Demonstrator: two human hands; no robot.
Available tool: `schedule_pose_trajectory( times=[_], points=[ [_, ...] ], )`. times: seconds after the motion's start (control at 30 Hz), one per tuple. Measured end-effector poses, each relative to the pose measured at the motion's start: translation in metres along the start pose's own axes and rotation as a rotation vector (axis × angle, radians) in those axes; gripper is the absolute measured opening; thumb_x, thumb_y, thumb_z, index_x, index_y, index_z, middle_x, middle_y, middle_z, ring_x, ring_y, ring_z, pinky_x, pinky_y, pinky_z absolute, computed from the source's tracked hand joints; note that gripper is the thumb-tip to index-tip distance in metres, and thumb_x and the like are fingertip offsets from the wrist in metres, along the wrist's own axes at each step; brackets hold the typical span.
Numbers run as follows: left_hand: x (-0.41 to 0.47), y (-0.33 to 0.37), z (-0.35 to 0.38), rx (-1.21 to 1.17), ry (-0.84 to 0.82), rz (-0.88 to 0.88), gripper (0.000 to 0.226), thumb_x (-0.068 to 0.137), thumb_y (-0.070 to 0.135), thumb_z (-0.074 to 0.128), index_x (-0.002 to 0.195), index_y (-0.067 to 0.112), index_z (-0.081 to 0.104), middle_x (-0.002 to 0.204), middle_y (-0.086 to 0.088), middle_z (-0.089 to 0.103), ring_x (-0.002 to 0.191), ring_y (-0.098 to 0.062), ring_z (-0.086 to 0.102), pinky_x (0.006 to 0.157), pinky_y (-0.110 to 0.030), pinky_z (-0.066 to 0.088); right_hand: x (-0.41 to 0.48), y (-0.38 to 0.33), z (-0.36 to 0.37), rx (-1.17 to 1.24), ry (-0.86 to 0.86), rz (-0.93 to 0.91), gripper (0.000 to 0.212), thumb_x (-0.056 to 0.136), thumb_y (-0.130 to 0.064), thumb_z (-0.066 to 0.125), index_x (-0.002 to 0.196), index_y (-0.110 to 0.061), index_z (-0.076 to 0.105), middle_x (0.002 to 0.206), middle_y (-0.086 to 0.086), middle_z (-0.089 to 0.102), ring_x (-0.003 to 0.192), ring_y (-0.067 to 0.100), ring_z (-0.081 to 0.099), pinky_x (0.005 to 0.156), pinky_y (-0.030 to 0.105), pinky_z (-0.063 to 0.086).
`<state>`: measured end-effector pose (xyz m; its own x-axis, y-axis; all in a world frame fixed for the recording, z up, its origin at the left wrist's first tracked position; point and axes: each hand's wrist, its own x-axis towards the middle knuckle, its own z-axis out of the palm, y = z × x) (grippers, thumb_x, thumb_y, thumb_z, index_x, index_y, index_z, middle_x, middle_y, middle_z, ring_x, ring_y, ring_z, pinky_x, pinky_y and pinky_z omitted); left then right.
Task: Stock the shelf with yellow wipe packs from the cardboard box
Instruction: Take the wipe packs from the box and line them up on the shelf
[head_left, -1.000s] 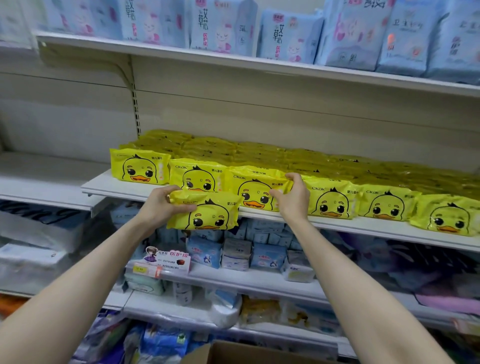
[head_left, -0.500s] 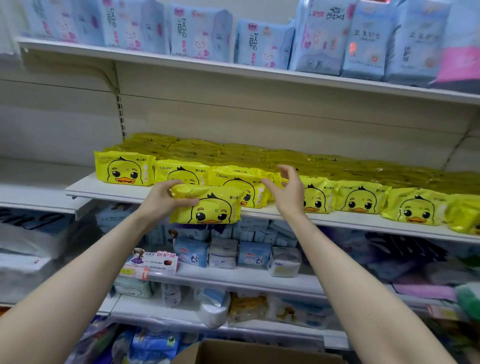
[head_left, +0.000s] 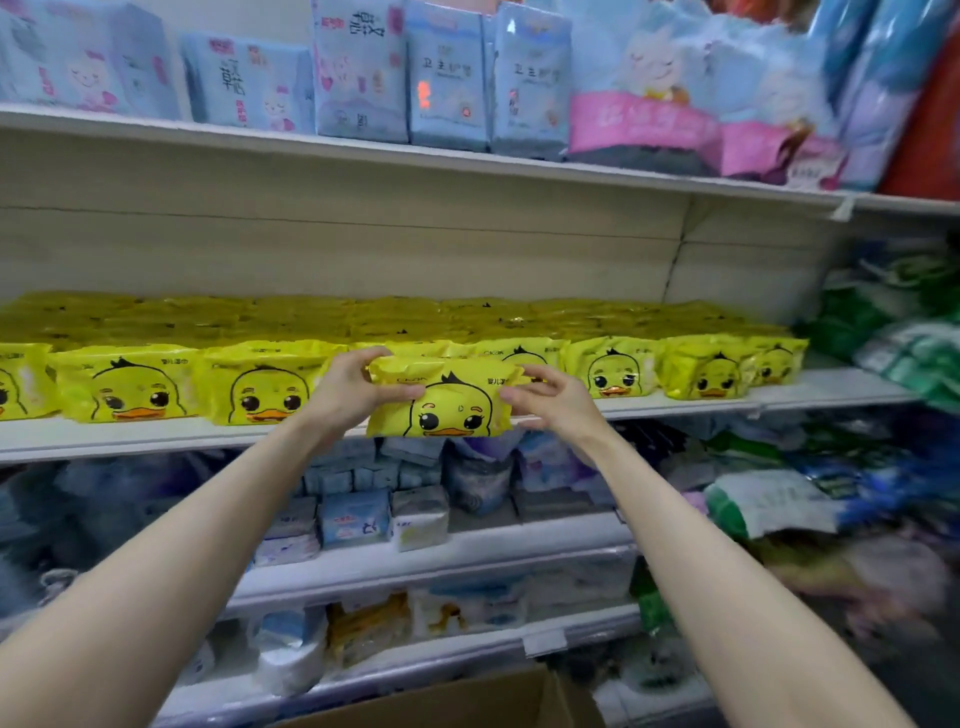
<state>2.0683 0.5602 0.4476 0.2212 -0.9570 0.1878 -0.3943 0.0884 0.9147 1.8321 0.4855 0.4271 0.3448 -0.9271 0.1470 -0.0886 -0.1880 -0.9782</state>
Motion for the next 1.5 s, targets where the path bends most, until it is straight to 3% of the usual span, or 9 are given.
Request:
schedule_pose_trajectory(
  times=[0.13,0.2,0.33,0.53,0.63,0.73,0.9,1.23,1.5],
  points=[
    [0.019,0.033,0.084,-0.011,-0.062,0.015,0.084,0.052,0.046,0.086,0.124,0.017,0.055,0.118,-0.007,0.060,0.107,-0.025,0.057,0.092,-0.036,0.047,-0.005,0.013,-0.082,0.017,0.063,0.014,0.036,0.074,-0.016,0.079,0.106,-0.018,0.061,0.100,-0.001,0.070,0.095,0.012,0.065,0.078,0.032,0.057],
    [0.028,0.051,0.133,-0.012,-0.083,0.025,0.060,0.053,0.041,0.084,0.106,0.026,0.059,0.103,-0.008,0.066,0.102,-0.028,0.061,0.091,-0.037,0.049,-0.003,0.022,-0.132,0.012,0.100,0.009,0.037,0.072,-0.019,0.080,0.105,-0.016,0.064,0.104,-0.001,0.069,0.101,0.014,0.064,0.083,0.036,0.056],
    [0.050,0.084,0.232,-0.012,-0.071,0.056,0.076,0.064,0.030,0.083,0.130,0.011,0.051,0.105,-0.008,0.061,0.103,-0.025,0.056,0.089,-0.030,0.043,0.007,0.037,-0.239,-0.030,0.124,0.001,0.039,0.070,-0.022,0.082,0.104,-0.009,0.066,0.105,0.001,0.070,0.100,0.015,0.065,0.080,0.034,0.056],
    [0.081,0.141,0.359,0.027,-0.106,0.093,0.057,0.068,0.026,0.082,0.118,0.014,0.058,0.106,0.001,0.057,0.100,-0.015,0.051,0.084,-0.017,0.038,0.018,0.045,-0.380,-0.061,0.131,-0.022,0.037,0.071,-0.015,0.080,0.100,0.002,0.065,0.092,0.004,0.073,0.085,0.018,0.069,0.071,0.031,0.058],
    [0.098,0.164,0.412,0.107,-0.130,0.120,0.074,0.066,0.030,0.083,0.129,0.007,0.053,0.134,-0.004,0.052,0.123,-0.020,0.046,0.093,-0.023,0.035,0.024,0.053,-0.437,-0.062,0.170,-0.024,0.024,0.070,-0.013,0.080,0.090,-0.010,0.069,0.086,0.001,0.074,0.081,0.018,0.070,0.077,0.036,0.056],
    [0.115,0.181,0.460,0.247,-0.125,0.184,0.068,0.065,0.031,0.084,0.122,0.005,0.059,0.126,-0.008,0.059,0.116,-0.020,0.053,0.084,-0.020,0.037,0.032,0.062,-0.485,-0.069,0.220,-0.030,0.019,0.071,-0.011,0.079,0.085,-0.019,0.069,0.082,-0.004,0.074,0.077,0.013,0.069,0.075,0.034,0.056],
    [0.150,0.191,0.515,0.461,-0.097,0.284,0.054,0.066,0.037,0.082,0.110,0.012,0.063,0.115,-0.006,0.065,0.106,-0.021,0.058,0.086,-0.031,0.048,0.050,0.082,-0.534,-0.086,0.287,-0.033,0.018,0.072,-0.011,0.079,0.082,-0.019,0.067,0.084,-0.005,0.072,0.079,0.013,0.066,0.082,0.034,0.053],
    [0.203,0.178,0.552,0.919,0.034,0.384,0.049,0.075,0.053,0.067,0.116,0.027,0.061,0.124,0.001,0.050,0.120,-0.021,0.036,0.097,-0.038,0.024,0.104,0.110,-0.561,-0.147,0.261,-0.010,0.016,0.076,-0.016,0.076,0.087,-0.020,0.065,0.091,-0.003,0.070,0.086,0.015,0.065,0.079,0.028,0.050],
    [0.212,0.165,0.559,1.100,0.040,0.418,0.050,0.082,0.050,0.063,0.124,0.025,0.056,0.130,-0.001,0.045,0.126,-0.022,0.033,0.108,-0.042,0.015,0.123,0.135,-0.555,-0.213,0.289,0.017,0.014,0.075,-0.022,0.079,0.080,-0.021,0.065,0.085,-0.004,0.069,0.089,0.021,0.065,0.090,0.047,0.051]
  ],
)
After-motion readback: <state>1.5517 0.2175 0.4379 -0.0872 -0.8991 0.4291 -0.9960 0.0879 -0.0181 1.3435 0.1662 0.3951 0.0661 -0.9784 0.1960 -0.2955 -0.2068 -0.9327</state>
